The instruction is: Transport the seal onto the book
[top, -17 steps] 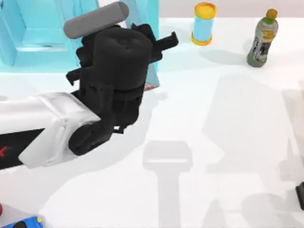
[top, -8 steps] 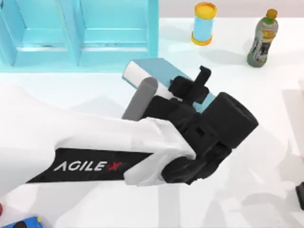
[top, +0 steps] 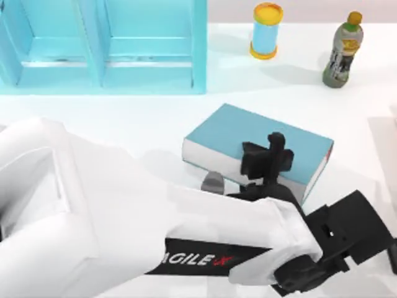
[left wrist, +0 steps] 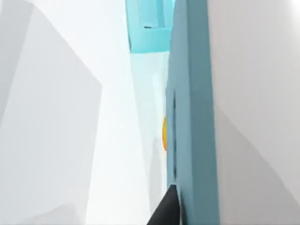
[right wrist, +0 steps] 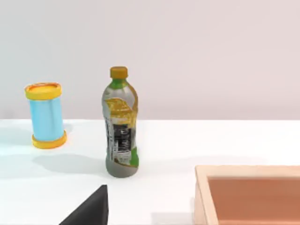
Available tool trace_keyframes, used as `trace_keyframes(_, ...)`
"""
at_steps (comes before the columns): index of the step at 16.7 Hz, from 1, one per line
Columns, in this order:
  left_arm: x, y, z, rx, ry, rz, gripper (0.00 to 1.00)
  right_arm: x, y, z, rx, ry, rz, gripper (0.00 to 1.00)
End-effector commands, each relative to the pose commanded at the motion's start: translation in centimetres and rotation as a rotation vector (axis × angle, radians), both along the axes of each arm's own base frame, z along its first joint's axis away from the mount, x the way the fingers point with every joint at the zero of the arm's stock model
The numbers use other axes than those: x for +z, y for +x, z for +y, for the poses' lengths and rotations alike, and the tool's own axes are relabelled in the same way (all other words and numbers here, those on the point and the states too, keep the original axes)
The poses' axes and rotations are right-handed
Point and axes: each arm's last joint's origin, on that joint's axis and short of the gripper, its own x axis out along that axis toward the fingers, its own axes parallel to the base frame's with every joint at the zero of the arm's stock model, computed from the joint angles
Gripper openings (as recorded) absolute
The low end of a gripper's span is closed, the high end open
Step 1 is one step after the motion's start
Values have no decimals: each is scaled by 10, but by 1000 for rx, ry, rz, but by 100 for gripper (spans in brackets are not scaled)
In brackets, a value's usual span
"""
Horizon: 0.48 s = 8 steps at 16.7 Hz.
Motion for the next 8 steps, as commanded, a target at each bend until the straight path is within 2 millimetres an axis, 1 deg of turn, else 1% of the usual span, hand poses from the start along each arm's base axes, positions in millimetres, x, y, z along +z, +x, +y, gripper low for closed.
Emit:
trace_keyframes(4, -2, -11, -6, 27, -65, -43, 0, 0, 0, 0, 0, 0, 0, 100)
trace_keyframes(8, -2, -12, -6, 29, -70, -47, 0, 0, 0, 0, 0, 0, 0, 100)
